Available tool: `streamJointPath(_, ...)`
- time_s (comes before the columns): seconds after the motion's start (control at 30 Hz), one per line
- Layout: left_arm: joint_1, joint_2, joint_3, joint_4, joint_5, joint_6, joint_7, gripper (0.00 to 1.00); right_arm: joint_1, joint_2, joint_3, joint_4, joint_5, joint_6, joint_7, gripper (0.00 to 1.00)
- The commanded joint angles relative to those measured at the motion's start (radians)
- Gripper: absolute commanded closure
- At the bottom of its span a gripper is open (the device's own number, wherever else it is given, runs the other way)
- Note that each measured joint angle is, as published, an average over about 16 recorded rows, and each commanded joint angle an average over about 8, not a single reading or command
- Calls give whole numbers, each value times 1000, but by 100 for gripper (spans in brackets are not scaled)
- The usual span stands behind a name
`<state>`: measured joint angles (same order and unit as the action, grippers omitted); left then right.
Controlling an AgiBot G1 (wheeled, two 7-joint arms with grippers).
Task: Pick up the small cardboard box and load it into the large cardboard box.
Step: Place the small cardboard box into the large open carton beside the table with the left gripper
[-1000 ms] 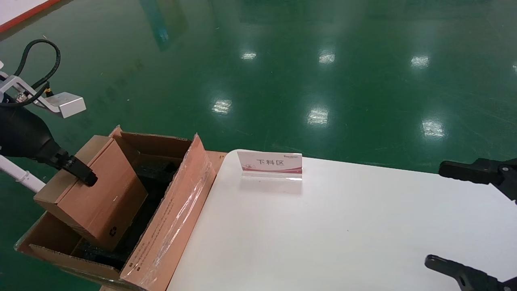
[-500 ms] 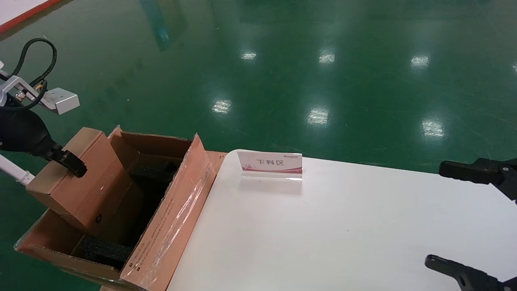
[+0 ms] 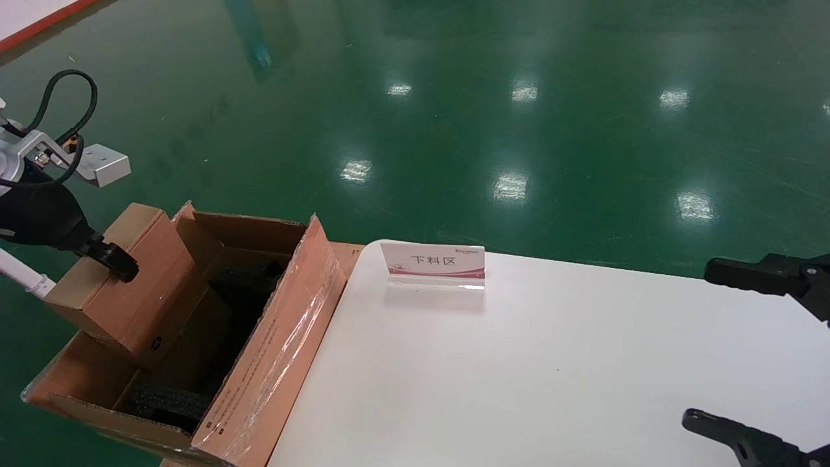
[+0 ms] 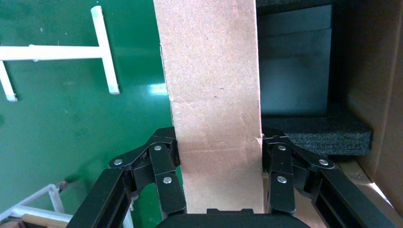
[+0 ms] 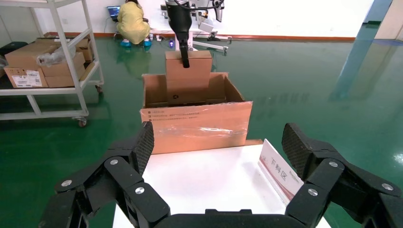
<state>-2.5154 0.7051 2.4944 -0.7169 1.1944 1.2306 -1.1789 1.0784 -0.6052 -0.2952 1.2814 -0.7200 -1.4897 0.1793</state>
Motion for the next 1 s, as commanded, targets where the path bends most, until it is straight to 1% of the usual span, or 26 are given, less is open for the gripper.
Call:
streamJointPath(0.03, 6, 1, 1, -1, 3, -8, -3, 100, 0, 0, 0, 0, 0, 0, 0, 0)
streamJointPath(0.47, 44, 11, 15, -23, 28, -54, -44, 100, 0, 0, -1, 0, 1, 0, 0, 0)
streamJointPath(1.0, 76, 19, 18, -31, 21, -58, -70, 100, 0, 1, -2, 0, 1, 1, -1, 0)
